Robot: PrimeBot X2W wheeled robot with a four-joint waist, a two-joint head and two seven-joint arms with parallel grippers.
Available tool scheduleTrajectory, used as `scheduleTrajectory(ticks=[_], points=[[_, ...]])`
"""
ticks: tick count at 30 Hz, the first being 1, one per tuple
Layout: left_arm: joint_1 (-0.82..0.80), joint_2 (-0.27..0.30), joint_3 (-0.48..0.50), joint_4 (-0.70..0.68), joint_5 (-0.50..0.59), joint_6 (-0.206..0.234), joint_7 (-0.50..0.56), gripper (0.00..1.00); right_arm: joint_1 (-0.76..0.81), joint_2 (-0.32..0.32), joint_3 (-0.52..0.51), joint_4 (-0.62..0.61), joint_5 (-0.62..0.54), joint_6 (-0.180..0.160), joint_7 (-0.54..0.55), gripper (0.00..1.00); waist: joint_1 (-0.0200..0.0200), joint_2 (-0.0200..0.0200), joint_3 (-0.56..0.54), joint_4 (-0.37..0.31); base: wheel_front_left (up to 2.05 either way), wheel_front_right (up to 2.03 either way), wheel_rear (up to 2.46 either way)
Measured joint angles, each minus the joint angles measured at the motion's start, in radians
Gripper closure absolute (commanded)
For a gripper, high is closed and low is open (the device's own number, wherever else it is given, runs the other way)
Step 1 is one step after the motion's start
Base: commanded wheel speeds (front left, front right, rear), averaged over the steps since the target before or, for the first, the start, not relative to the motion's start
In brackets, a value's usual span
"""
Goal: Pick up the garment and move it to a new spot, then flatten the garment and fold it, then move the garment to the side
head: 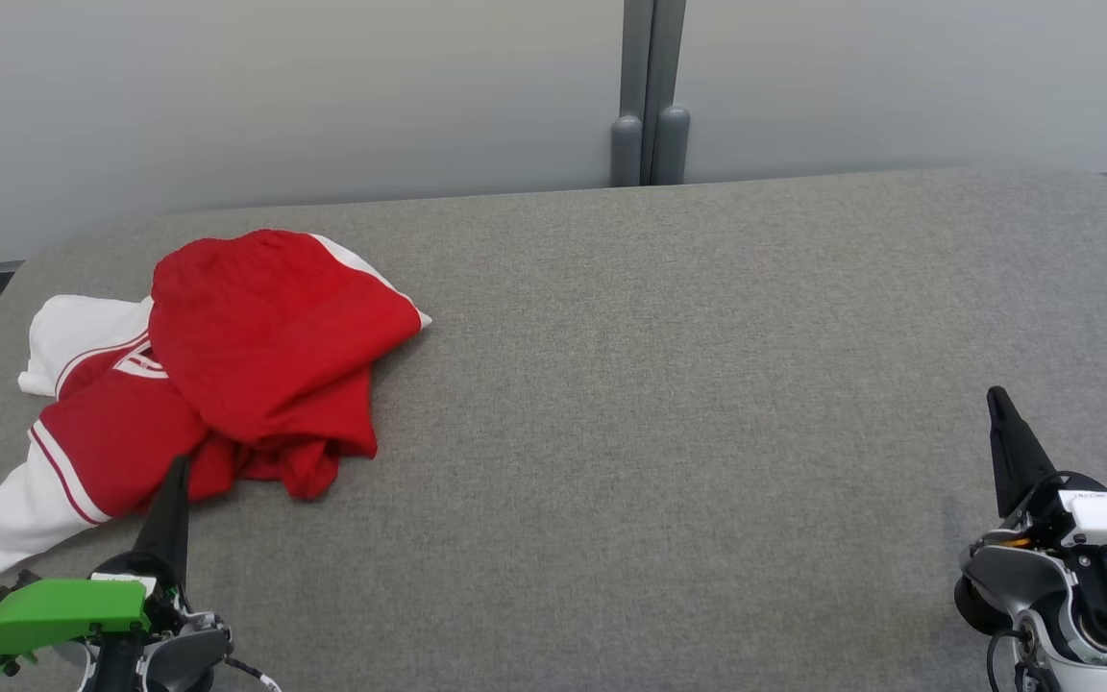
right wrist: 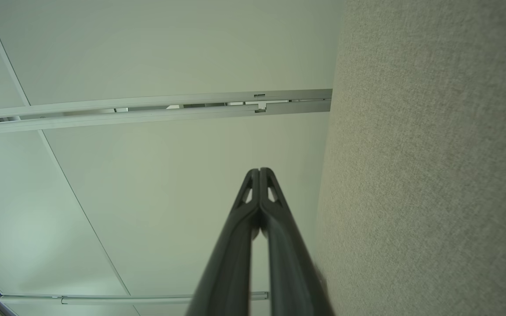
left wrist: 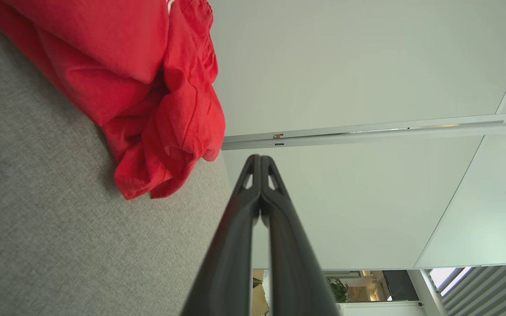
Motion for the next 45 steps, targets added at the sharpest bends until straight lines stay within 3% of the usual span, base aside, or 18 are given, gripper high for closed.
scheduleTrajectory(ticks=[39, 40, 45], points=[[0.0, 0.0, 0.0, 0.0, 0.0, 0.0, 0.0, 1.0, 0.0, 0.0, 0.0, 0.0, 0.0, 0.0, 0.0, 1.0, 0.0, 0.0, 0.0, 0.0, 0.0, 0.0, 0.0], [0.001, 0.0, 0.0, 0.002, 0.0, 0.0, 0.0, 0.0, 0.001, 0.001, 0.0, 0.002, 0.0, 0.0, 0.0, 0.0, 0.0, 0.0, 0.0, 0.0, 0.0, 0.0, 0.0], [0.043, -0.019, -0.001, 0.047, 0.0, 0.001, 0.0, 0.0, 0.048, 0.022, 0.006, 0.048, 0.0, -0.001, 0.0, 0.0, 0.0, 0.0001, 0.0, 0.0, 0.0, 0.0, 0.0]])
